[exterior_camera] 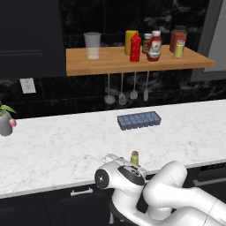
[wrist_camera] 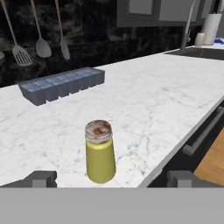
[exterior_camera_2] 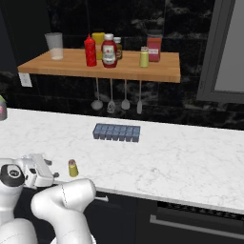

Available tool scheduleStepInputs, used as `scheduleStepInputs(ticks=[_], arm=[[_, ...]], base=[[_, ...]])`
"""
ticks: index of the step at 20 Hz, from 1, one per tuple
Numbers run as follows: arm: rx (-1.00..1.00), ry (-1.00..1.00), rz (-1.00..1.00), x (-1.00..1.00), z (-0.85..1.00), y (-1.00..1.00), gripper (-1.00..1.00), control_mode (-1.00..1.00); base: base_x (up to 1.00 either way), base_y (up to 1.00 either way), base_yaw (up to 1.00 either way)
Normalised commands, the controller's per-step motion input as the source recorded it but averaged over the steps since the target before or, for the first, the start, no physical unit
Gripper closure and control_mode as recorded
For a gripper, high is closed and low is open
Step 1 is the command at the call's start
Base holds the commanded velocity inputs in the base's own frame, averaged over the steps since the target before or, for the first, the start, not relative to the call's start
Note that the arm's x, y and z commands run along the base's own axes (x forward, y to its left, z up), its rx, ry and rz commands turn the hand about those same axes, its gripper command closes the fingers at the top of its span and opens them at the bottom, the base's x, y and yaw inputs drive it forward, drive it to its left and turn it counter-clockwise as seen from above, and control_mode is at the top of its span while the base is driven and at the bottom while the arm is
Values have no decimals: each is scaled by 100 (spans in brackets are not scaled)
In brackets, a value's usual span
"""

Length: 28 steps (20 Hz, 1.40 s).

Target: Put the shaker and condiment bottle from the counter next to their counterparts in the cabinet.

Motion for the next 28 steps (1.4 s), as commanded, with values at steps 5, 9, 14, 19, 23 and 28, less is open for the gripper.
scheduleStepInputs(ticks=[5, 9, 14, 19, 23, 28], arm=[[0, 0, 0, 14, -8, 0, -100, -100], [0, 0, 0, 20, -11, 0, -100, -100], [0, 0, 0, 16, -6, 0, -100, -100], [0, 0, 0, 1, 0, -10, -100, -100], [0, 0, 0, 0, 0, -16, -100, -100], [0, 0, 0, 3, 0, -18, -100, -100]], base=[[0, 0, 0], [0, 0, 0], [0, 0, 0], [0, 0, 0], [0, 0, 0], [0, 0, 0]])
